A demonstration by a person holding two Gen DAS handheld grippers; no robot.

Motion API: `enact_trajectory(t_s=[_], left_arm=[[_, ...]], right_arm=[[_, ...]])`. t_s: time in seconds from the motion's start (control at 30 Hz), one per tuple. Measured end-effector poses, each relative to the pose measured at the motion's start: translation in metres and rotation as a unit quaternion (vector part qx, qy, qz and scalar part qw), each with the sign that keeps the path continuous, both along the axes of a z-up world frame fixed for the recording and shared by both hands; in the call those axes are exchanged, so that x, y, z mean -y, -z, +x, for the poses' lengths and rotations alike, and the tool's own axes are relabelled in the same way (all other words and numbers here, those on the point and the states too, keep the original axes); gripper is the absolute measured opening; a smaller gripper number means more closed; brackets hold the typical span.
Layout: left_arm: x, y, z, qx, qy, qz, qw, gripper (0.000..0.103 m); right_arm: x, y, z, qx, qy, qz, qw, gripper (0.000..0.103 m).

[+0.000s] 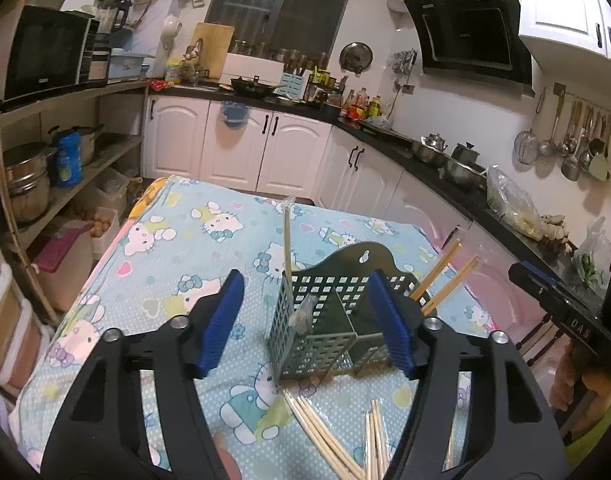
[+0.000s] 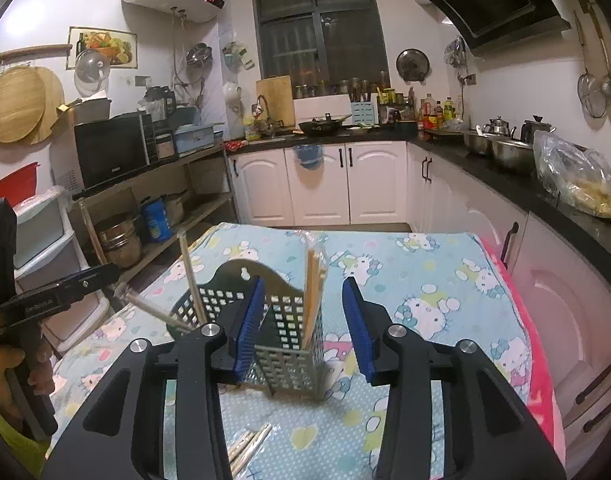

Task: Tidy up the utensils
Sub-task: 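Lower the right tool's chopstick into the caddy and open while the left tool releases its chopstick, then move both open tools down toward the chopstick pile beside the caddy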

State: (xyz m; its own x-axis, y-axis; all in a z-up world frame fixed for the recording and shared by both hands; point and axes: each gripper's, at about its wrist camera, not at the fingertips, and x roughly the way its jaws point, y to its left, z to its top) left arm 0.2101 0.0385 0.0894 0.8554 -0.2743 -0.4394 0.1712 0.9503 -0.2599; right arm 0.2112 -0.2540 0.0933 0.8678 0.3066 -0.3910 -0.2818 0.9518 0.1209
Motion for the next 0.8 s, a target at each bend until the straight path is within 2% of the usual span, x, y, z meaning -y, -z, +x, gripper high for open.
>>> enact_trajectory(t_s=[0.23, 0.3, 0.47, 0.8], left_arm=[[-0.005, 0.003, -0.014, -0.003, -0.008, 0.003, 1.0000, 0.067], [-0.006, 0.005, -0.017, -0.005, -0.008, 0.005, 0.9999, 0.075], [-0.009, 0.014, -0.023, -0.015, -0.011, 0.003, 0.9998, 0.081], [-0.012, 0.043, -0.032, -0.051, -0.009, 0.004, 0.9986, 0.081]], right_arm=[[-0.005, 0.008, -0.012, -0.008, -0.008, 0.000, 1.000, 0.046], [-0.007, 0.011, -0.015, -0.012, -0.011, -0.001, 1.000, 0.049], [-0.010, 0.021, -0.020, -0.023, -0.017, -0.002, 1.000, 0.051], [-0.023, 0.051, -0.026, -0.060, -0.032, -0.010, 0.998, 0.051]])
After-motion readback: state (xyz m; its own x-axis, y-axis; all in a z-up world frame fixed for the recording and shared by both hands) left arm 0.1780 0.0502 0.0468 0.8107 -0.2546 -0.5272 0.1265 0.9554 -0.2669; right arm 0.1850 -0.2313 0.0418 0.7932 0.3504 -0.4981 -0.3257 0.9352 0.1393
